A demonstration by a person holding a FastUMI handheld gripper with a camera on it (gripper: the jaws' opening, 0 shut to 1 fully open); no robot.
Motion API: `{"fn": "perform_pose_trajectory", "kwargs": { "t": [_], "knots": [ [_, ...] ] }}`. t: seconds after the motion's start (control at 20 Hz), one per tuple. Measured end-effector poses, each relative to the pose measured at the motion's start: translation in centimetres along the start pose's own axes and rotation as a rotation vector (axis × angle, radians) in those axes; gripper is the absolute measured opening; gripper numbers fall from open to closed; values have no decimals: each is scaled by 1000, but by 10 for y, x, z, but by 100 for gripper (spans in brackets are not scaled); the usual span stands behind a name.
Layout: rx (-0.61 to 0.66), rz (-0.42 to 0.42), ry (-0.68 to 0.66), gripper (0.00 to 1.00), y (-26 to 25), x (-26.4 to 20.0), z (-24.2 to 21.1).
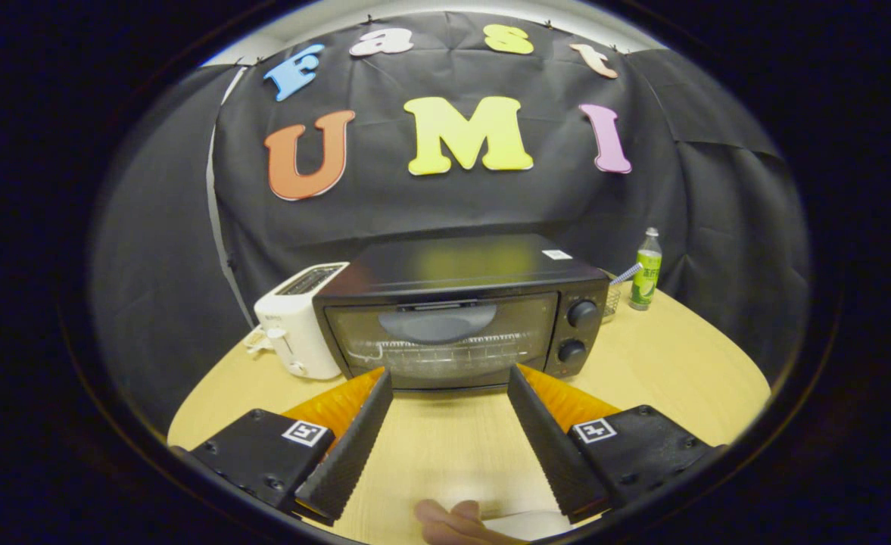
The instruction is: Open the toaster oven, put the food inside, and close the toaster oven door.
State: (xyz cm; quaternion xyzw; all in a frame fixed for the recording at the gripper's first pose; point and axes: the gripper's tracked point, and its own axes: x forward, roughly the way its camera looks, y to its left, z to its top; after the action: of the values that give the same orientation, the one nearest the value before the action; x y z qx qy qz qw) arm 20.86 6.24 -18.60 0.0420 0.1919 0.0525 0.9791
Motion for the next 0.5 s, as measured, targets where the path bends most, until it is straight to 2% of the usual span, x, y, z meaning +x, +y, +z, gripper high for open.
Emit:
{"fn": "perform_pose_trajectory", "kwargs": {
  "t": [0.35,0.5],
  "knots": [
    [44,3,-54,100,8,-60,87],
    [-26,42,-120,100,18,-109,113]
  ]
}}
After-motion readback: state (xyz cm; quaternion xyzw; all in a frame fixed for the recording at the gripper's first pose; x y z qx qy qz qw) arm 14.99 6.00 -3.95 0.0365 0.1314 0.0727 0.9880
